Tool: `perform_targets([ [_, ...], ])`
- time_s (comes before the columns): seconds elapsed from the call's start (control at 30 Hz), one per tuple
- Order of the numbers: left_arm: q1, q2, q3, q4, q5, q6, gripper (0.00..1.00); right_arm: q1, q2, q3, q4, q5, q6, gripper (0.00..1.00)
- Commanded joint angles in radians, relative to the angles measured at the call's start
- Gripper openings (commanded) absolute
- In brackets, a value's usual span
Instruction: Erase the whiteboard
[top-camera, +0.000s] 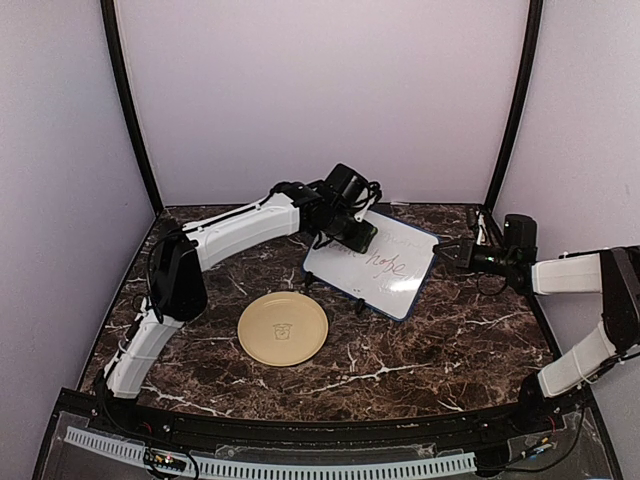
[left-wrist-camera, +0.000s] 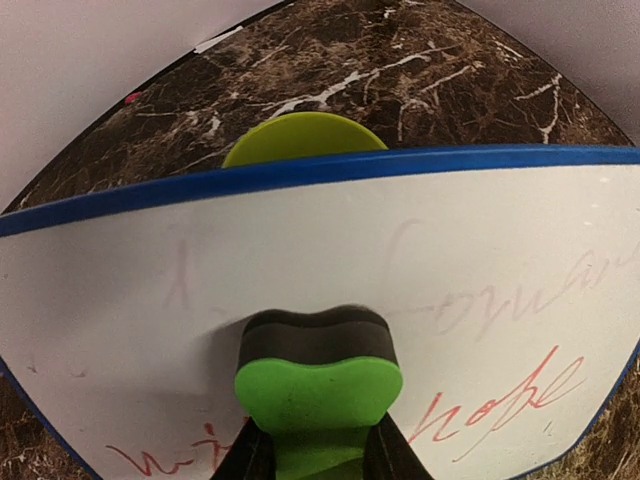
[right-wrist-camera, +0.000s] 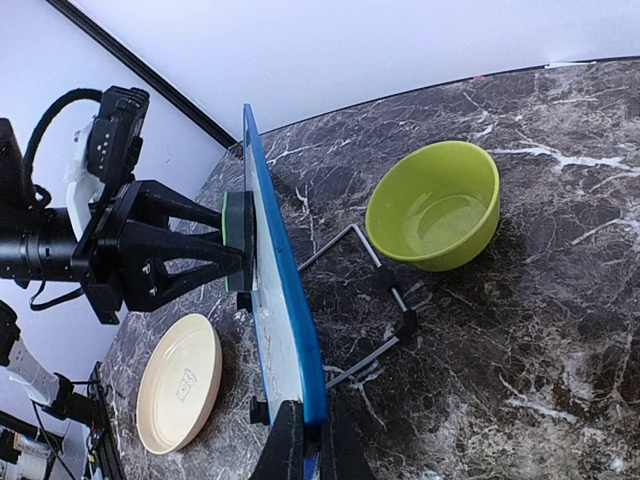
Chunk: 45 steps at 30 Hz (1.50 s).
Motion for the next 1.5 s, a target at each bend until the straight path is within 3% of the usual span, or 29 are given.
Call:
perform_targets([
  [0.0, 0.106, -0.014, 0.015, -0.031, 0.014, -0.046, 0.03, 0.022, -0.031, -0.011, -0.005, -0.014, -0.070, 0.00],
  [0.43, 0.133, -0.056, -0.028, -0.017, -0.054, -0.038, 0.02, 0.041, -0.056, -0.018, -0.032, -0.047, -0.071, 0.00],
  [0.73, 0.122, -0.063, -0.041, 0.032, 0.074, 0.009, 0.02, 0.056, -0.025, -0.006, -0.027, -0.099, -0.066, 0.00],
  [0.93, 0.076, -0.076, -0.062, 0.016, 0.040, 0.055, 0.02, 0.066, -0.012, 0.006, -0.046, -0.117, -0.078, 0.00],
  [1.2, 0.081, -0.303, -0.344, 0.175, -0.004, 0.013, 0.01, 0.070, -0.027, -0.003, -0.077, -0.074, -0.073, 0.00],
  [1.27, 0.082, -0.322, -0.367, 0.184, -0.014, 0.008, 0.01, 0.069, -0.023, 0.012, -0.105, -0.031, -0.064, 0.14],
  [1.33, 0.081, -0.334, -0.382, 0.191, -0.022, 0.004, 0.01, 0.070, -0.028, 0.013, -0.096, 0.002, -0.038, 0.35],
  [1.47, 0.084, -0.346, -0.403, 0.201, -0.039, 0.000, 0.01, 0.070, -0.060, -0.033, 0.012, 0.031, 0.064, 0.49],
])
